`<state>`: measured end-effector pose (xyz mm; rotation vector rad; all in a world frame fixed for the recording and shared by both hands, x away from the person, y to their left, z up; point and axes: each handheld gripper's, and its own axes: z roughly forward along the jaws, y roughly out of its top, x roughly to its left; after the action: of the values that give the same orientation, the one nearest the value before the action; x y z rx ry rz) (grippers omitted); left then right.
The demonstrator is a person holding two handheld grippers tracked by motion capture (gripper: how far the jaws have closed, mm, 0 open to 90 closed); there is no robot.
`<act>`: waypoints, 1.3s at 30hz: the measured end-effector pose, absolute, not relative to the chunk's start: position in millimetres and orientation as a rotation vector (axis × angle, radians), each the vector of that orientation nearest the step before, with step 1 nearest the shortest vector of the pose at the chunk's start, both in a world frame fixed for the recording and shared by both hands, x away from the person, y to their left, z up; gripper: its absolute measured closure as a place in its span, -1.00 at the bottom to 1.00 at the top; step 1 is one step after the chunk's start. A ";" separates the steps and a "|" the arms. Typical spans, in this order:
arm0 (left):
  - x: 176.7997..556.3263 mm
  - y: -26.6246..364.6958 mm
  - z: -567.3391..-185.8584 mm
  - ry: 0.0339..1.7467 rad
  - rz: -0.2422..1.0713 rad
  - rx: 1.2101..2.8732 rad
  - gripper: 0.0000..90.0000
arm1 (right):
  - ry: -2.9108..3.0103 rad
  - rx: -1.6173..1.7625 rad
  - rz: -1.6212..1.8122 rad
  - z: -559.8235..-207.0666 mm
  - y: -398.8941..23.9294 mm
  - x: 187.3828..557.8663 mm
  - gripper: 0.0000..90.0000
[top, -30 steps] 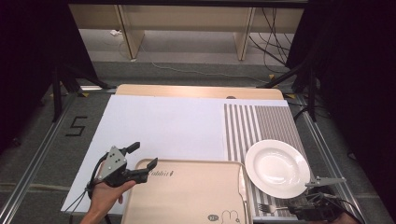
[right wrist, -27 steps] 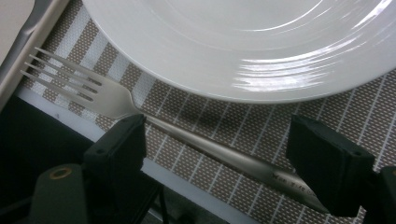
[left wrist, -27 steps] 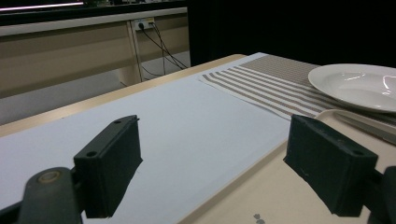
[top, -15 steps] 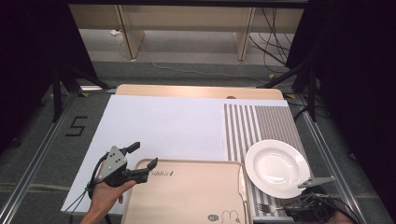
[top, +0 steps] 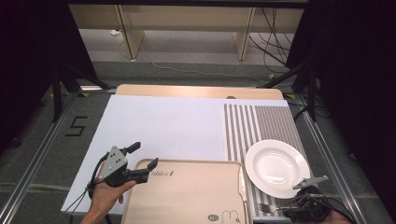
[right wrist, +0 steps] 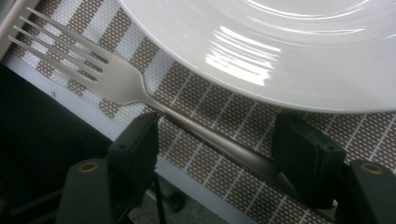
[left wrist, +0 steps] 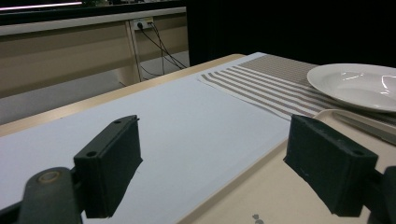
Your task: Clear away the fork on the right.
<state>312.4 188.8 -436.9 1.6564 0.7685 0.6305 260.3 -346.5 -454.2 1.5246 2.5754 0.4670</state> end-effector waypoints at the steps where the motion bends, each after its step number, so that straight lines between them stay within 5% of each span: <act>1: 312.4 188.8 -436.9 0.769 0.631 1.656 -0.61 | 2.572 1.543 0.466 -454.3 -345.3 259.8 -0.25; 39: 311.2 187.6 -436.3 0.760 0.624 1.663 -0.62 | 2.708 1.302 0.276 -450.1 -330.7 260.3 0.36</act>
<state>311.2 187.6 -436.3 1.6629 0.7603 0.6242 260.3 -330.7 -450.1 1.3015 2.7083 0.2758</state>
